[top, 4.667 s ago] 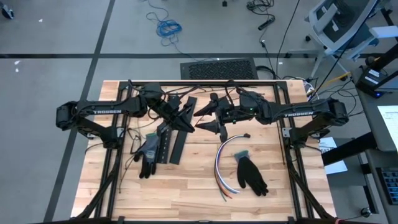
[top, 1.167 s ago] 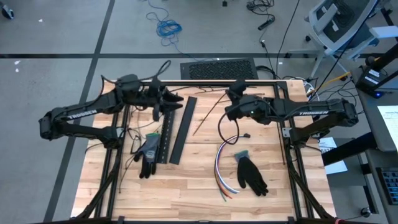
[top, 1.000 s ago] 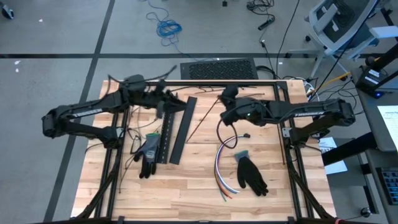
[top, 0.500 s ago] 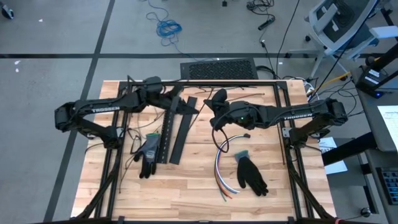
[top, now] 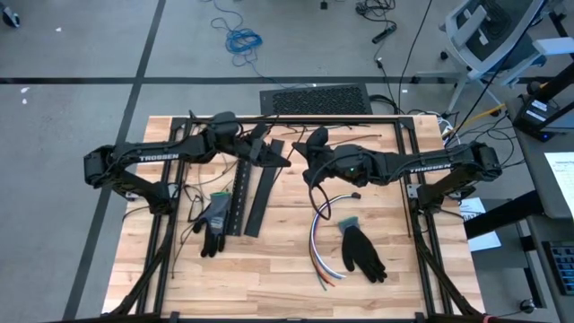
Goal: Ziptie cables
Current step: Wrap the cable wires with the black ziptie
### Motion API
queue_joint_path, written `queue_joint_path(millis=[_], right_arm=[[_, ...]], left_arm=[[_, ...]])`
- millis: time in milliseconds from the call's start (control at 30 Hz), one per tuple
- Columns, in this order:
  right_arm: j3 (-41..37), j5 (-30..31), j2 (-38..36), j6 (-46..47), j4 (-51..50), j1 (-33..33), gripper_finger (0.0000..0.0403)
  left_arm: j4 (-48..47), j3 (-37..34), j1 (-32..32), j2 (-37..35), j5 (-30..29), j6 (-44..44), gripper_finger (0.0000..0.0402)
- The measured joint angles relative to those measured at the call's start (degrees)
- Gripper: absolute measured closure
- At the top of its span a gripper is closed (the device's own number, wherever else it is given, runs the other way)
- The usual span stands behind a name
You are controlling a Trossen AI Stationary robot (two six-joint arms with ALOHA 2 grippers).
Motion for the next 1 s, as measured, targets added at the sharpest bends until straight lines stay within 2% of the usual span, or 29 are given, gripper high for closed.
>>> queue_joint_path(millis=[200, 400, 433, 667, 800, 1000], right_arm=[[0.00, -0.01, 0.00, -0.02, -0.22, -0.15, 0.0403], [0.00, -0.01, 0.00, -0.04, -0.15, -0.42, 0.0403], [0.00, 0.01, 0.00, -0.03, -0.14, -0.41, 0.0403], [0.00, 0.02, 0.00, 0.19, -0.06, -0.40, 0.0403], [0.00, 0.15, 0.00, 5.79, 2.13, -0.37, 0.0402], [0.00, -0.07, -0.83, 12.42, 2.24, -0.35, 0.0367]], left_arm=[[1.43, 0.00, -0.44, -0.02, 2.21, -0.69, 0.0276], [1.34, 0.00, -0.81, -0.04, 2.55, 0.84, 0.0384], [1.35, 0.00, -0.81, -0.04, 2.43, 1.47, 0.0392], [1.51, 0.84, -0.81, -0.04, 1.45, 3.05, 0.0400], [1.00, 0.85, -0.81, -0.04, 1.31, 4.35, 0.0400], [0.54, 0.85, -0.81, -0.04, 1.01, 5.49, 0.0401]])
